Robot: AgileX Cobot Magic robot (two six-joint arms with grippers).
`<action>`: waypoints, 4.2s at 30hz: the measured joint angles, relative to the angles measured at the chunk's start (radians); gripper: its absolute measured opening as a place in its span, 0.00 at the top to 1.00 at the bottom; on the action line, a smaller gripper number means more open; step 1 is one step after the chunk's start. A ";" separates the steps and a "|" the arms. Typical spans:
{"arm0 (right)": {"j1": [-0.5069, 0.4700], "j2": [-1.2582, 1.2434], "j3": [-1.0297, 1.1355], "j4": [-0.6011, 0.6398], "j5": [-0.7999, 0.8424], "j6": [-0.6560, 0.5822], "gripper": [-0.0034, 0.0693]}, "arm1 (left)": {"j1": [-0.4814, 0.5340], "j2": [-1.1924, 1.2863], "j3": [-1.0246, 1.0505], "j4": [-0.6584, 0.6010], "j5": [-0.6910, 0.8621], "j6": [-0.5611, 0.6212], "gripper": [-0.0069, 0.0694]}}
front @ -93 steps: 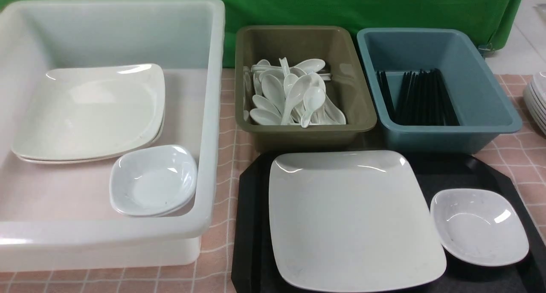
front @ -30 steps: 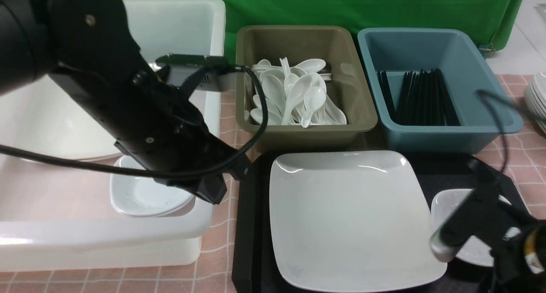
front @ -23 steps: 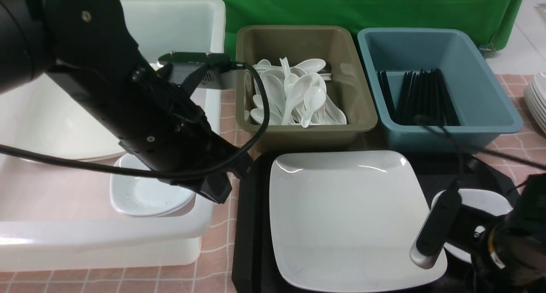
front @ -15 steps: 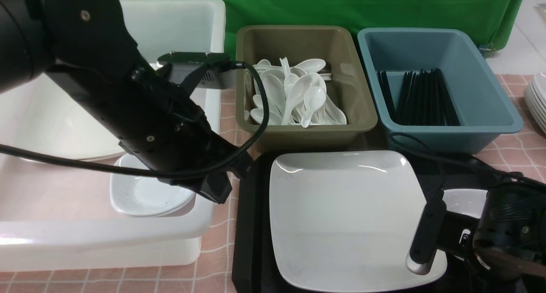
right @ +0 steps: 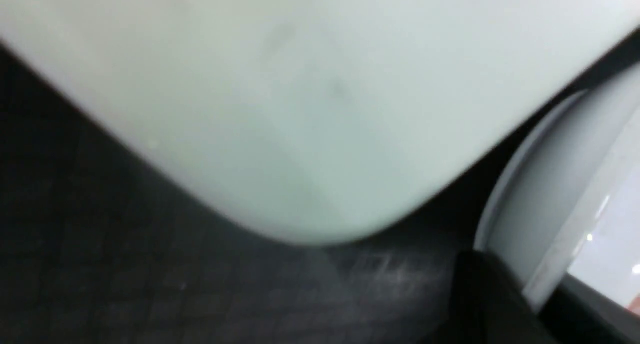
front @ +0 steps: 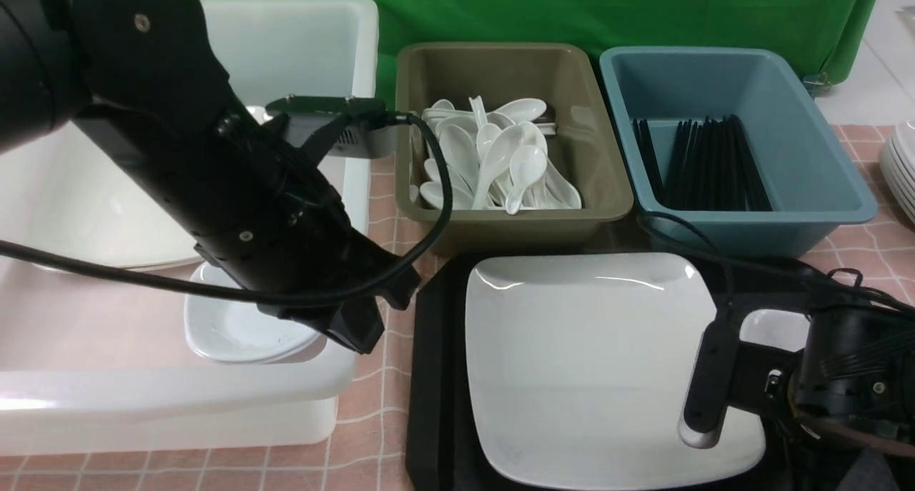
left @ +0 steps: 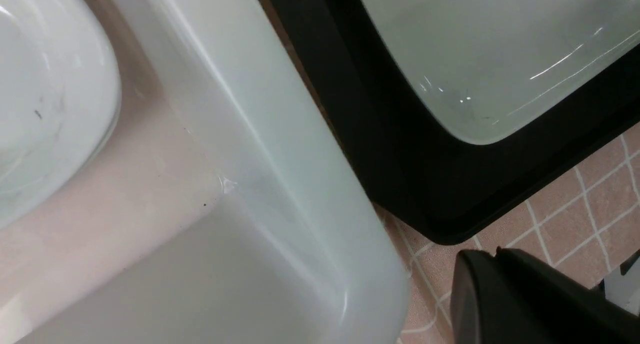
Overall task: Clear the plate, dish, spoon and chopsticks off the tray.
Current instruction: Use the right arm to grab a small plate from the dinner plate, then use the right arm to put the small plate into the large storage box on the left, then use the left arm to grab a plate from the dinner plate
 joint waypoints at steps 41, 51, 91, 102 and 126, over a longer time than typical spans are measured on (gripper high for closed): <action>0.378 0.491 -1.264 0.938 -0.070 -0.531 0.84 | 1.075 -0.201 -0.271 -0.323 0.038 0.187 0.90; 0.378 0.743 -1.465 0.845 -0.007 -0.649 0.84 | 1.075 -0.207 -0.216 -0.358 0.042 0.225 0.90; 0.298 -0.112 -1.334 0.589 0.488 -0.208 0.91 | 0.708 -0.208 -0.216 -0.350 0.041 0.233 0.90; 0.017 -0.663 -0.554 0.583 0.485 0.017 0.91 | 0.149 -0.195 -0.207 -0.202 0.040 0.039 0.90; -0.035 -0.860 0.009 0.603 0.407 0.123 0.91 | -0.389 0.302 0.011 0.020 -0.305 -0.554 0.28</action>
